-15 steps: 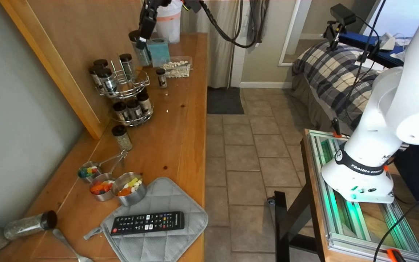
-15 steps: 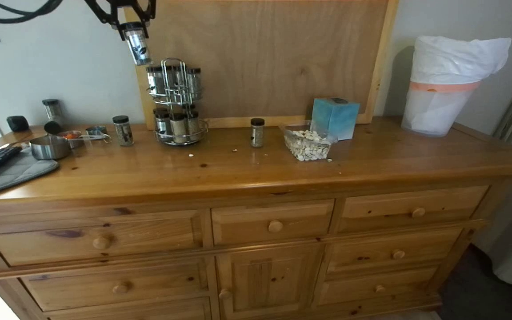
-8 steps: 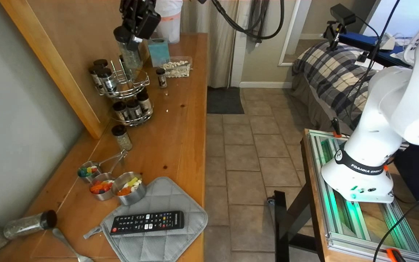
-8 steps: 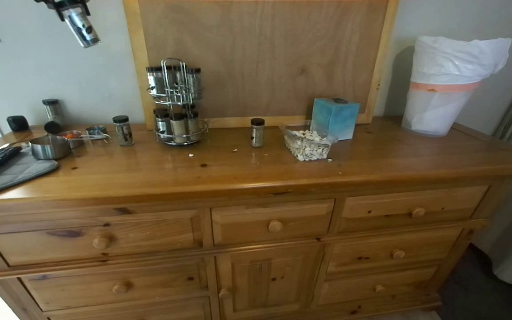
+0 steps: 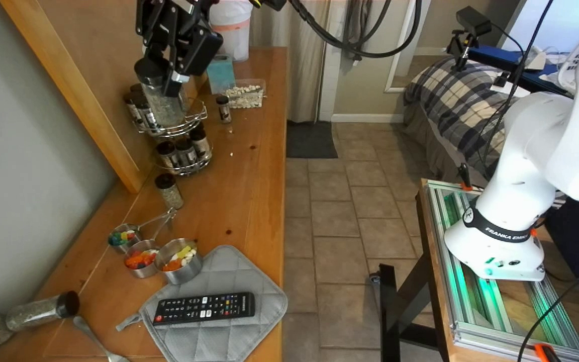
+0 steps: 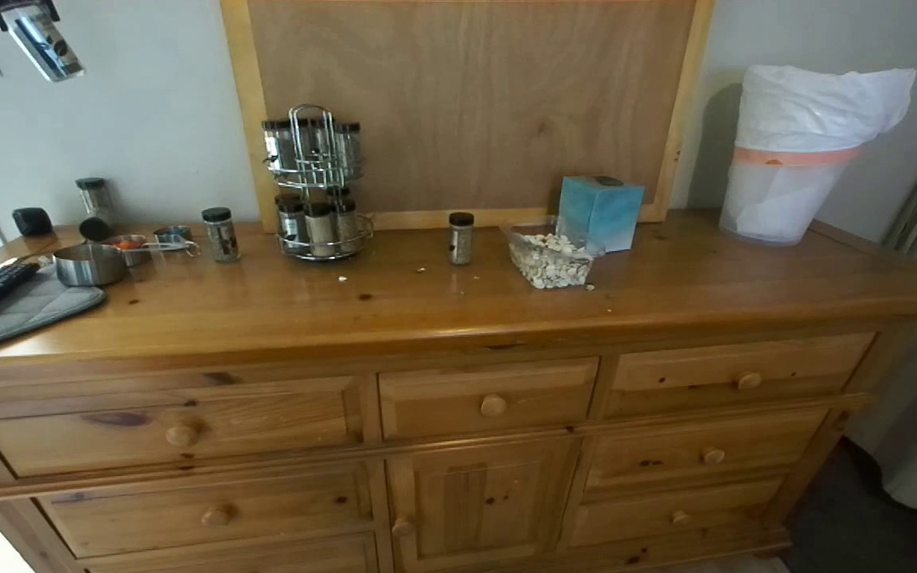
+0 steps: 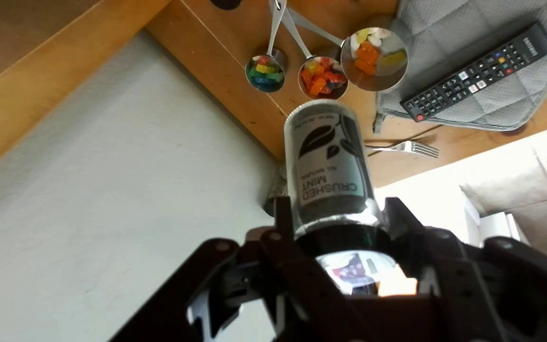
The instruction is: Put one glass jar from the silver stand on the counter.
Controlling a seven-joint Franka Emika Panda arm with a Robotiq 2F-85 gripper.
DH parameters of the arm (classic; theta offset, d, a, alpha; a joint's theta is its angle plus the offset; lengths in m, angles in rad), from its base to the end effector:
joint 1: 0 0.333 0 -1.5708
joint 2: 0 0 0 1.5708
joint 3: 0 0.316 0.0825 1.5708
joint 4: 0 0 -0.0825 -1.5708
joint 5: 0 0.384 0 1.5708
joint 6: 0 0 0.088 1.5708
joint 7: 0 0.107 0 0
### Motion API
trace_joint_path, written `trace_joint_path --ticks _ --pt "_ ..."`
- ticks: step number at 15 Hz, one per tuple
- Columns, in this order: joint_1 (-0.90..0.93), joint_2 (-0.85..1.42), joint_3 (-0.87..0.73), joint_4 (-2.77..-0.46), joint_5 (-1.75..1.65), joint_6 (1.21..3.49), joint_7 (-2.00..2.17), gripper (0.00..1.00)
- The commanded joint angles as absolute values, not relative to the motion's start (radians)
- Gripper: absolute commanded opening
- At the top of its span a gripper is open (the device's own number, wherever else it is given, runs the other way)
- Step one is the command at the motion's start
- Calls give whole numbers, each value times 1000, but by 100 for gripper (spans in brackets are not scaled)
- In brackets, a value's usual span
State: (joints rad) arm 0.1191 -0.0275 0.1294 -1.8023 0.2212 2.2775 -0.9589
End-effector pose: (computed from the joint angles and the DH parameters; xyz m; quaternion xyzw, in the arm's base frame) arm 0.5756 0.1525 0.6032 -0.8200 -0.5070 -0.2656 0.0054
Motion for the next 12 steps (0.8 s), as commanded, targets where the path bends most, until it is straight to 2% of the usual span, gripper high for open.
trace_joint_path --ticks 1,6,7,12 --pt "121 -26 121 -1798 219 2274 -956 51" --pt "121 -26 120 -1798 219 2274 -956 51" --pt "121 -26 120 -1798 219 2274 -956 26" --pt "172 101 178 -1698 305 2262 -1131 26"
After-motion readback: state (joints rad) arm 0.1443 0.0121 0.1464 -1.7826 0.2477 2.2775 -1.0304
